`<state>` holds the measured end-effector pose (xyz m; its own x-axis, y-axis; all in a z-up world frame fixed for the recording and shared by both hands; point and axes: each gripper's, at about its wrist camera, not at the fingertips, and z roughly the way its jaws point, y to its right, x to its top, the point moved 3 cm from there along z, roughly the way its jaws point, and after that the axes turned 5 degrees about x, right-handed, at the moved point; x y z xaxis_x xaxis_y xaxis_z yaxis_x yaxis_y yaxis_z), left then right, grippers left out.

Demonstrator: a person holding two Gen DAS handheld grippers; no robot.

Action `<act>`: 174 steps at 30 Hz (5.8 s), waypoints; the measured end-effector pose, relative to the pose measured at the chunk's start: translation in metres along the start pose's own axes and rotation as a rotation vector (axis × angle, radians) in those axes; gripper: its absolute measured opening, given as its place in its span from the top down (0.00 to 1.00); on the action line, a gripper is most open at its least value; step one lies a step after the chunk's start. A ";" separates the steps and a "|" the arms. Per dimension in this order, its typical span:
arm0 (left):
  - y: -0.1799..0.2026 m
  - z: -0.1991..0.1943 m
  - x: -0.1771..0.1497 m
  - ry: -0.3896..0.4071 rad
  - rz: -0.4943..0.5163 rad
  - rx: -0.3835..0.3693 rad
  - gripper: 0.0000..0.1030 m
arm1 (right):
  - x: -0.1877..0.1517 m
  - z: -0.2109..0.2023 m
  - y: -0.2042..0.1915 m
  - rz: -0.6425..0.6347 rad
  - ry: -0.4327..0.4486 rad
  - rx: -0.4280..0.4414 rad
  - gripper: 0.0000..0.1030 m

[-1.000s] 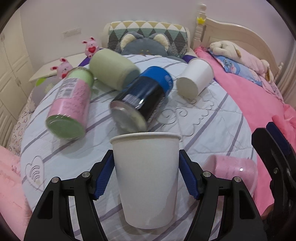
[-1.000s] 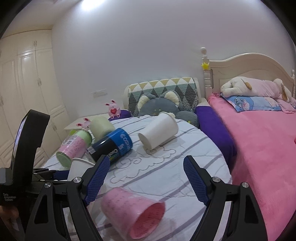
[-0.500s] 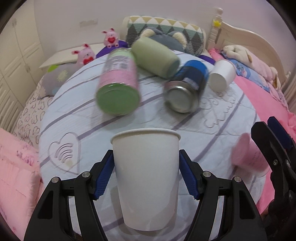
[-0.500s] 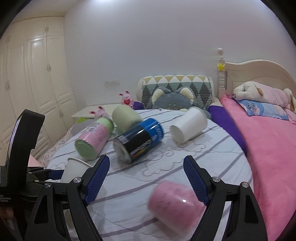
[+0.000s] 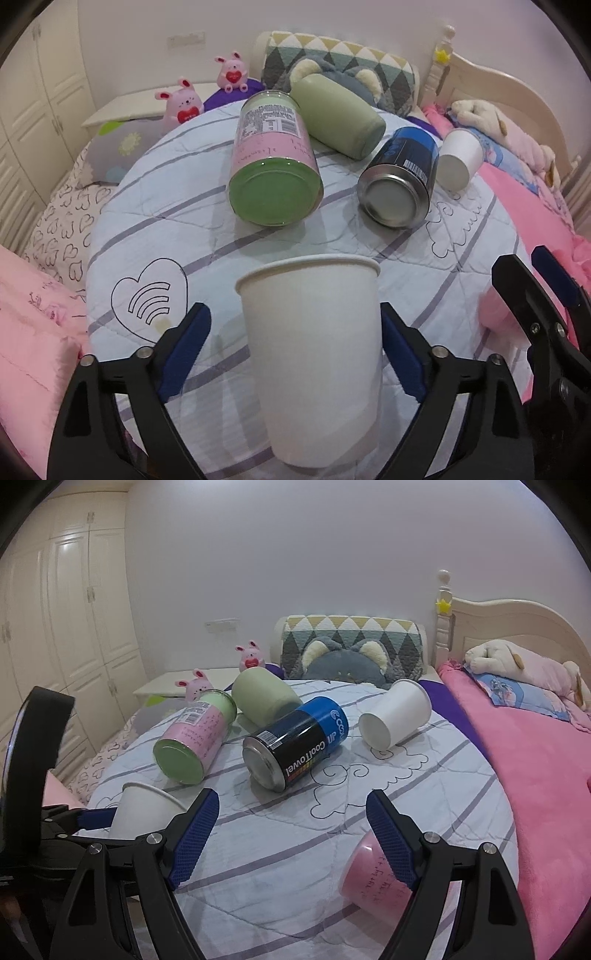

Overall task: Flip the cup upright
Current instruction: 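Lift the white paper cup with the left tool and tilt it, then grasp the white cup with the right tool while the left tool releases it, then rotate the white cup opening-up with the right tool and set it on the bed, then open the right tool and withdraw it from the upright cup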

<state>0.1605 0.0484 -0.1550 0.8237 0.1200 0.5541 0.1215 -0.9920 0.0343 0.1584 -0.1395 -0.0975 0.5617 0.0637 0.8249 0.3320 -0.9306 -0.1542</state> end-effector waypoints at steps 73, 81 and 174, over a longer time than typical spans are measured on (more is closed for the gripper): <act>-0.041 -0.030 -0.030 0.042 0.059 -0.185 0.00 | 0.000 0.077 -0.068 0.123 -0.346 0.252 0.26; -0.018 -0.014 -0.021 0.019 0.059 -0.196 0.00 | 0.006 0.066 -0.048 0.107 -0.280 0.174 0.26; 0.076 -0.166 -0.025 0.385 0.195 0.036 0.00 | 0.018 -0.149 0.042 -0.001 0.210 -0.009 0.21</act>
<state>0.0570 -0.0366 -0.0284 0.5676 -0.0994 0.8173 0.0087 -0.9919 -0.1267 0.0694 -0.2309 -0.0084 0.3905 -0.0109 0.9205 0.3253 -0.9338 -0.1491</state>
